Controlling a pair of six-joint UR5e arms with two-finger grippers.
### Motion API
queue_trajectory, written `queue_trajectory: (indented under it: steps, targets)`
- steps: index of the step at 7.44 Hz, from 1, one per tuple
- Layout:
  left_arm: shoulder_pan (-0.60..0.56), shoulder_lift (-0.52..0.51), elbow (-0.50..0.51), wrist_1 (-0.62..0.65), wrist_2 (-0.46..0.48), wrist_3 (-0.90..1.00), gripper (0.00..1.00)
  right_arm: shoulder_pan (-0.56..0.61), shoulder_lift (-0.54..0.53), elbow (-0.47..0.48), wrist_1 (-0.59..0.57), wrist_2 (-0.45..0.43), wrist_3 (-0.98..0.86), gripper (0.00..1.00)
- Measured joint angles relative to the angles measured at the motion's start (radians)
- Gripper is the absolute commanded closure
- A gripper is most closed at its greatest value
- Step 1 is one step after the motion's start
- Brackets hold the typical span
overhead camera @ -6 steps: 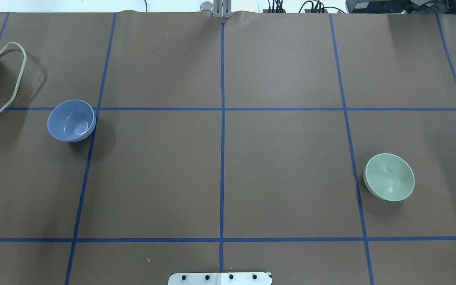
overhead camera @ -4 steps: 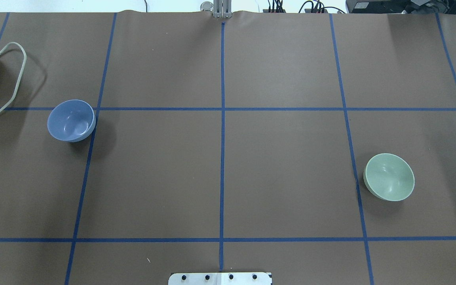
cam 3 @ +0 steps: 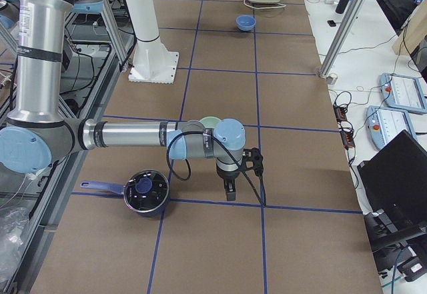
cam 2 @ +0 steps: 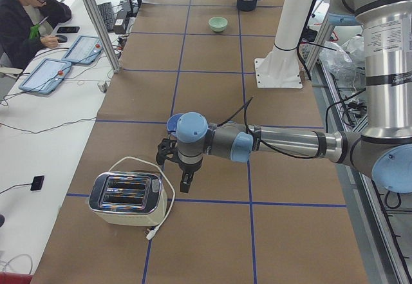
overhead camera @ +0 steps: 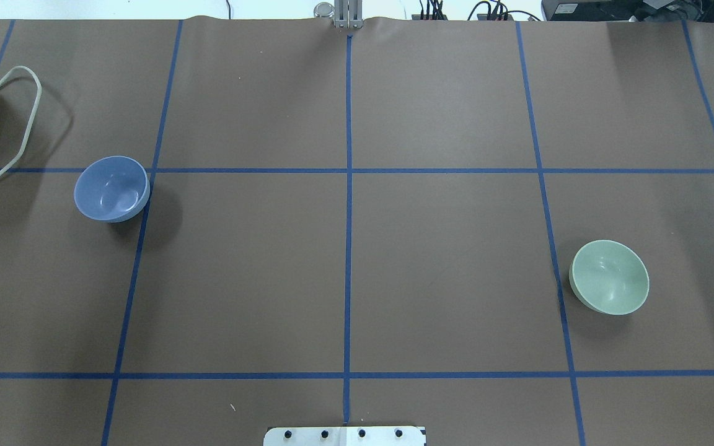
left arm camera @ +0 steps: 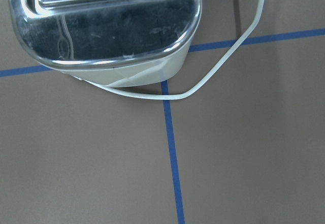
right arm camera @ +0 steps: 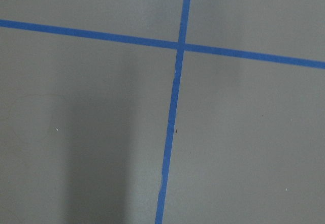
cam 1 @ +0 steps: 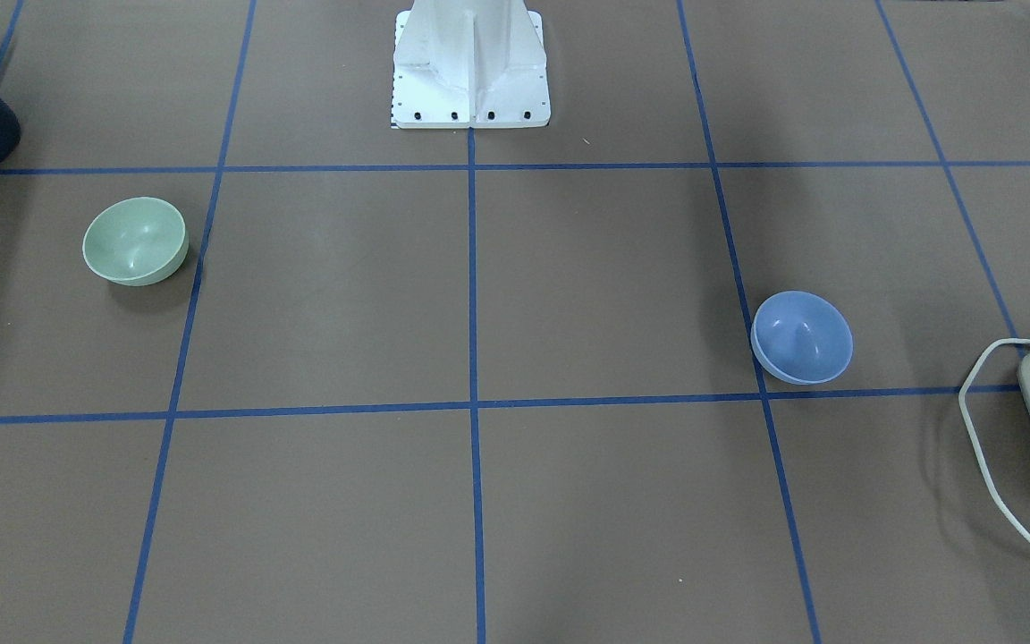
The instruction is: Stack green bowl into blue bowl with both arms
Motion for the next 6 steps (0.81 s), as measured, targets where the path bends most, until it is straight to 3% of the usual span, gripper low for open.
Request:
queue_trajectory:
  steps: [2, 4, 6]
  targets:
    - [-0.001, -0.033, 0.011, -0.111, -0.002, 0.0, 0.01, -0.004, 0.021, -0.022, 0.15, -0.001, 0.045, 0.0]
    - [-0.001, -0.096, 0.035, -0.232, -0.007, 0.0, 0.01, -0.045, 0.077, -0.022, 0.186, -0.001, 0.124, 0.0]
    - [0.008, -0.09, 0.066, -0.371, -0.018, -0.012, 0.01, -0.132, 0.123, 0.006, 0.192, -0.01, 0.259, 0.0]
